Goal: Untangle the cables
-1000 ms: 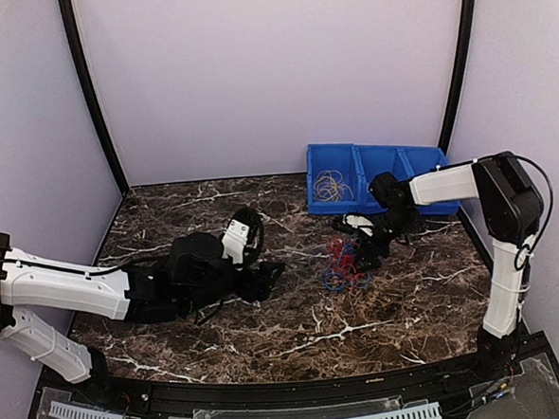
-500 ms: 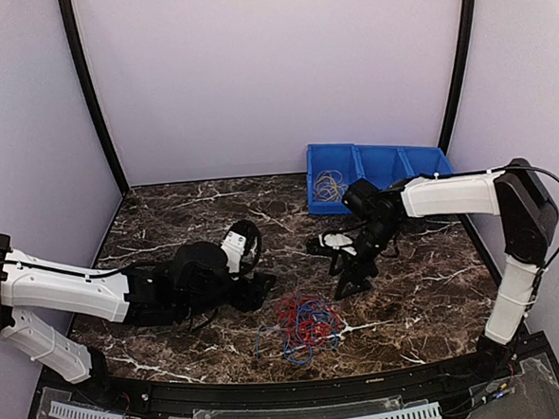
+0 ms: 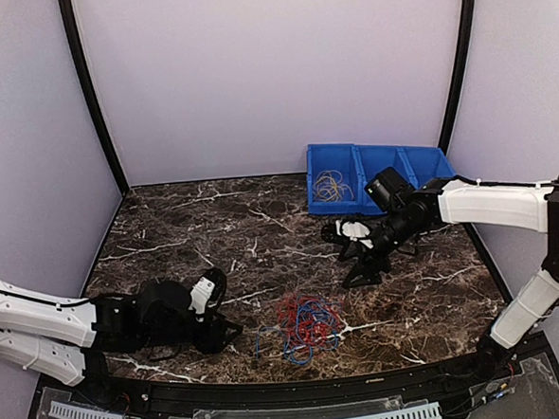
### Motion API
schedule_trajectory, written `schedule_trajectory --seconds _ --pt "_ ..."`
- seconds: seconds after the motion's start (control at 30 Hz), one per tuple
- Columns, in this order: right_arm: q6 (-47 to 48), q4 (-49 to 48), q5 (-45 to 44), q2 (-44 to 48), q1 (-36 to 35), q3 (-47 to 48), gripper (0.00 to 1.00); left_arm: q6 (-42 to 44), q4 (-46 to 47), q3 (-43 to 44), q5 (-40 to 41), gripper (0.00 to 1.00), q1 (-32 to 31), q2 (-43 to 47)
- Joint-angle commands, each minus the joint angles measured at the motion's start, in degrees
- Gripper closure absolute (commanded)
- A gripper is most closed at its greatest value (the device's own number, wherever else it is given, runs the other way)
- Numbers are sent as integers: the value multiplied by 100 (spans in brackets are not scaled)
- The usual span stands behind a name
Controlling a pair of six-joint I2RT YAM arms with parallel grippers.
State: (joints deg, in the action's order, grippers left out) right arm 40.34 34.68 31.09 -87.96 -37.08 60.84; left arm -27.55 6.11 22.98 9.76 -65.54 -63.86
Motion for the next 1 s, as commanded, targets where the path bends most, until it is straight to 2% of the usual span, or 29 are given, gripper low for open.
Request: schedule_trajectory --seconds 0.0,0.27,0.37,0.47,0.67,0.73,0.83,0.9,0.97 --pt "-259 -226 173 60 -57 -11 21 648 793 -22 -398 42 -20 -312" --pt "-355 -315 202 194 -71 -250 22 1292 762 904 -1281 53 -20 -2064" --pt "-358 -335 227 244 -66 -329 22 1374 675 1117 -1292 59 -20 -2432" --pt "-351 -358 269 278 -69 -384 22 1443 666 1271 -1179 68 -20 -2686" --pt "-596 -533 342 218 -62 -369 22 1495 991 1193 -768 93 -20 -2521" --pt "-659 -631 177 267 -62 -300 21 1497 1026 1162 -579 98 -20 -2317" --pt "-813 -617 -270 355 11 160 16 1528 1009 1163 -352 100 -20 -1869" --pt "-964 -562 42 364 309 644 12 1522 923 1244 -268 100 -20 -1606" --pt "-1329 -643 471 295 622 1082 2 1461 887 1309 -195 100 -20 -1383"
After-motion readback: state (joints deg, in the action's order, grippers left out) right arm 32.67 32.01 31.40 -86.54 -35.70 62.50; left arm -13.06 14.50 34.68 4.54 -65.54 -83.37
